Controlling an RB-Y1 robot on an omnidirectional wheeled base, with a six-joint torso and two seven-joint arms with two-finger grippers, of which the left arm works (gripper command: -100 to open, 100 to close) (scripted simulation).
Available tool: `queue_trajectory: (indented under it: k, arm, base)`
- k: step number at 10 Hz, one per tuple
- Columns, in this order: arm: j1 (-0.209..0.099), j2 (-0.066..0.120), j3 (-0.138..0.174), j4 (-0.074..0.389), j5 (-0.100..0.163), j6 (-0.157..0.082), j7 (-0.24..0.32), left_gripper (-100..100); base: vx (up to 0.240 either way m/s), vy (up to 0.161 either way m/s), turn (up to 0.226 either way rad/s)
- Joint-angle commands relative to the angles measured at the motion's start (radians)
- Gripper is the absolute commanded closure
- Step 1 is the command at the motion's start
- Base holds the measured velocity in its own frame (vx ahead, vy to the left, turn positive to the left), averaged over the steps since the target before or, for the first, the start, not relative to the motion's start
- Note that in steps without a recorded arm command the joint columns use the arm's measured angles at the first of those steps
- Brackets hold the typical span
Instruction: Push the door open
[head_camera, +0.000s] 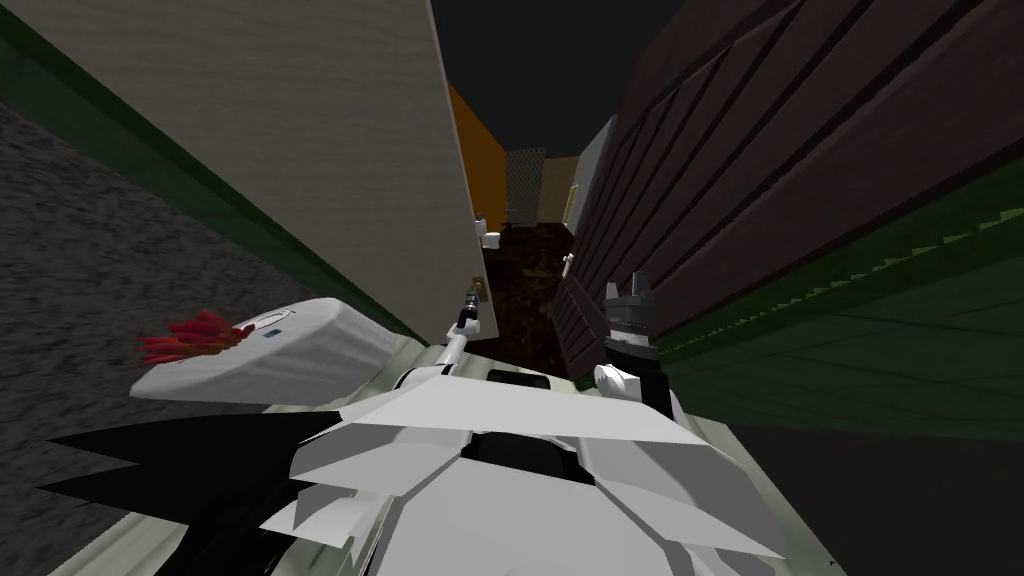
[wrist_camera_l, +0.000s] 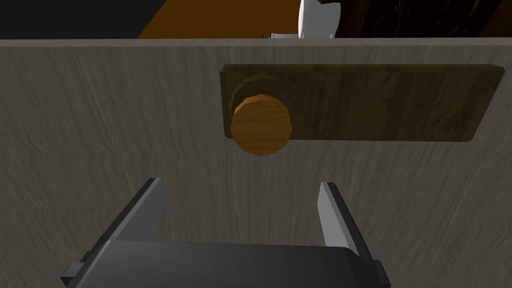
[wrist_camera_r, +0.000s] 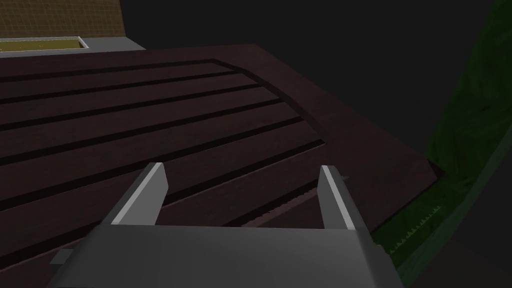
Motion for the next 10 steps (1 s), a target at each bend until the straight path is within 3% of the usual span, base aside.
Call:
queue_trajectory:
  k: [1, 5, 6, 10]
  arm:
    - [0.002, 0.002, 0.001, 0.000, 0.000, -0.004, 0.001, -100]
    - [0.004, 0.000, 0.006, 0.004, 0.001, -0.012, 0.000, -100]
    - [0.004, 0.000, 0.006, 0.004, 0.001, -0.012, 0.000, 100]
    - [0.004, 0.000, 0.006, 0.004, 0.001, -0.012, 0.000, 100]
  base:
    - [0.187, 0.053, -0.021]
    - [0.174, 0.026, -0.021]
    - [-0.013, -0.003, 0.007]
    - [-0.023, -0.004, -0.001]
